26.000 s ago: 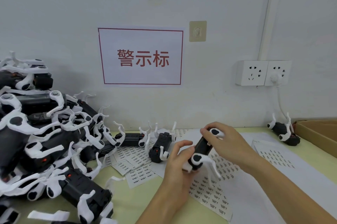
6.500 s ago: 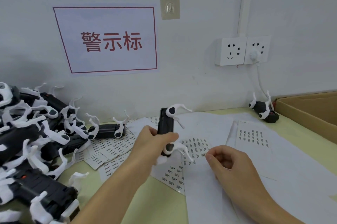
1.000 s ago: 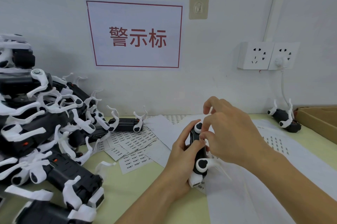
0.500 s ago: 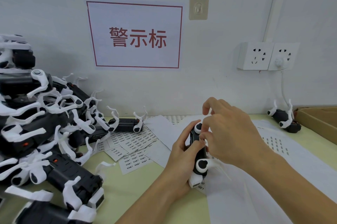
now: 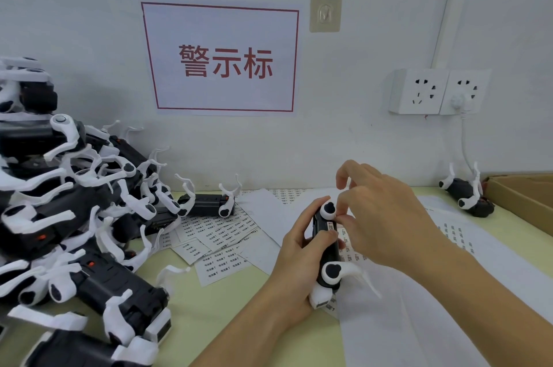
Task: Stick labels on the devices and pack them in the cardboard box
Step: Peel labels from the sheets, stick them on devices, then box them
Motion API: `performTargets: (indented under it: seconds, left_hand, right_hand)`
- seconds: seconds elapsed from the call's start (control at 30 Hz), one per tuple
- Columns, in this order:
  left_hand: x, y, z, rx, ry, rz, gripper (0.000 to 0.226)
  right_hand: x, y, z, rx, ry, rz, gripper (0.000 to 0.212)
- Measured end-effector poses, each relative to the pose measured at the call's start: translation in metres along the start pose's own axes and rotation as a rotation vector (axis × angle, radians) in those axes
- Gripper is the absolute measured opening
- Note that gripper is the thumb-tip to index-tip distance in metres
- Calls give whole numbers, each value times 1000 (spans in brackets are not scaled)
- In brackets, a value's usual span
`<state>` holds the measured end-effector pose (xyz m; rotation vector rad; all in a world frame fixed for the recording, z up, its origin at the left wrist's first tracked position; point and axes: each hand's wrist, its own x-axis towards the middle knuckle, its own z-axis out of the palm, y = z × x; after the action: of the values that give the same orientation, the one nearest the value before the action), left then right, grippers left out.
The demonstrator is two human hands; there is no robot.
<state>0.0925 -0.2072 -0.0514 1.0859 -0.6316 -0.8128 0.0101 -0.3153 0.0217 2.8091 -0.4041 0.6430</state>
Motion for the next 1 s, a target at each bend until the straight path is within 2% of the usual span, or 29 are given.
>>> performTargets:
  seconds: [0.2, 0.47, 0.83, 1.0]
  left_hand:
    - [-1, 1, 0, 5, 4, -20, 49]
    - [-2, 0, 0, 29, -2, 8, 53]
    - [-2, -2, -2, 27, -47, 46, 55]
    - [-1, -3, -3, -6, -53, 64, 54]
  right_hand:
    - [0, 15, -8, 345, -78, 85, 14]
    - [3, 10, 2, 531, -119, 189, 34]
    - [6, 11, 9, 1137, -279, 524, 39]
    - [6, 12, 9, 1320, -336, 579, 43]
